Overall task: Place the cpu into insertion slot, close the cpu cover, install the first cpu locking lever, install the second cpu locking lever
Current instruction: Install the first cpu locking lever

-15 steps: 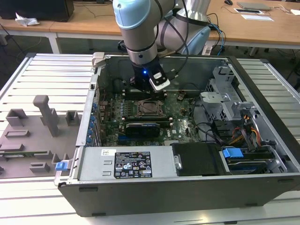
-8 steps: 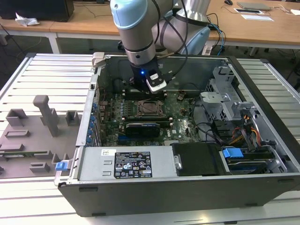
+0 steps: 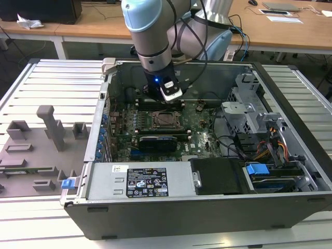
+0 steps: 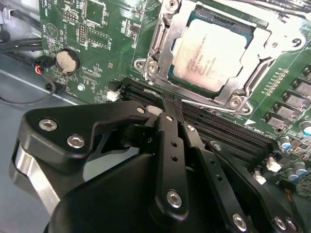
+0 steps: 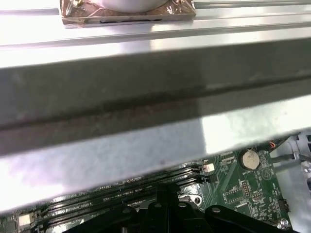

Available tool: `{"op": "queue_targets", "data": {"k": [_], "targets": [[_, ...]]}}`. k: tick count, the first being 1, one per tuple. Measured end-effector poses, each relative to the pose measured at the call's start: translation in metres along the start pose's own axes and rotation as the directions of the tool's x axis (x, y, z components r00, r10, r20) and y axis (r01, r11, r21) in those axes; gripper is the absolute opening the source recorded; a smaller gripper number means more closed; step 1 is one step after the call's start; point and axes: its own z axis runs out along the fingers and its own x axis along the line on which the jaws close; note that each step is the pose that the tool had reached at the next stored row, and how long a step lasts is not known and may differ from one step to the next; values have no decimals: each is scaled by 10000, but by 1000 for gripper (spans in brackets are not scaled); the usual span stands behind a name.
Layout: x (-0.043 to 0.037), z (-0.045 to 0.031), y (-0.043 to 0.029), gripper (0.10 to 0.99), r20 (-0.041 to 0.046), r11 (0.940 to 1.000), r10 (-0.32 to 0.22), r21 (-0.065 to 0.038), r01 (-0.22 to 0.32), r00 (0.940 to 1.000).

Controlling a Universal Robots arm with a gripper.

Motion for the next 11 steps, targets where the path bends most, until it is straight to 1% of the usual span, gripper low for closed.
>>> {"op": "queue_targets", "data": {"k": [5,11], "targets": [[7,20,6,106,91,9991,418,99,-419,9991],[17,55,6,106,204,9956,910,210,-915,9956]]}}
